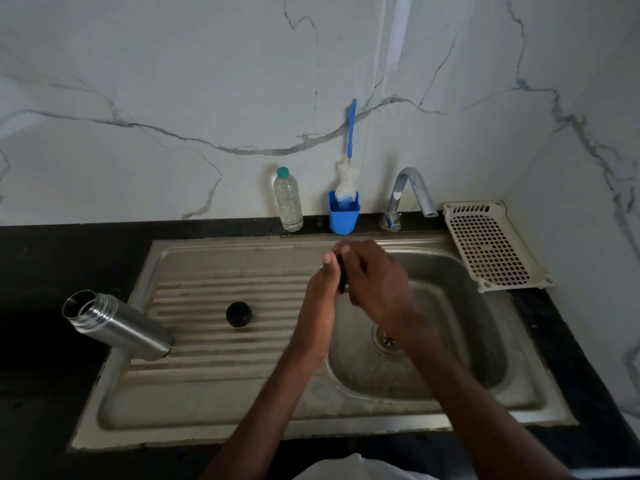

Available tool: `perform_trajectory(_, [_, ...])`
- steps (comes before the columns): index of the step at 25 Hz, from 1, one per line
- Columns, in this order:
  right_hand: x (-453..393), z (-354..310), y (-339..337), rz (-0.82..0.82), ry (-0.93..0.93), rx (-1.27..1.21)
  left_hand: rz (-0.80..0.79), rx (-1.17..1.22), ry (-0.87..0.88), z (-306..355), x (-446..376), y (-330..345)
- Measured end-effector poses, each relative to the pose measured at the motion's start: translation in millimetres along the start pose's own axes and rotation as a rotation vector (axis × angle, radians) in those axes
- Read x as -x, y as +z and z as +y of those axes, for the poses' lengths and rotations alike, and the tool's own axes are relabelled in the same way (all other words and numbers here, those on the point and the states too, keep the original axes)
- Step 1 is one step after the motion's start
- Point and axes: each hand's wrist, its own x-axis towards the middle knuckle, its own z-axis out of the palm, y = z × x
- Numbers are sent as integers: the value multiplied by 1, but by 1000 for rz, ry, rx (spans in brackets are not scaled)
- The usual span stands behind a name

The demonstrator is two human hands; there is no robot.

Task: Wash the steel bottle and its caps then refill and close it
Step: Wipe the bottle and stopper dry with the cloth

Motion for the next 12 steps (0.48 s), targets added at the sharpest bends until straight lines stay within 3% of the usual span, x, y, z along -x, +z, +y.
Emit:
perform_trajectory(2, [-15,-11,-14,-84,167,-75,-25,-5,38,3,2,3])
perform_trajectory(5, [9,-11,-8,-15,-244,341,21,240,-92,18,-4,-5])
perform_trajectory(7, [32,-9,0,-29,-333,452,12,276,-120,19,-9,-12])
perform_trajectory(10, [20,-20,-2,14,-177,242,-39,142,-33,15,-2,-9])
perform_trajectory(12, [-9,-31,-21,-50,196,-36,-71,116,43,14,3,-7])
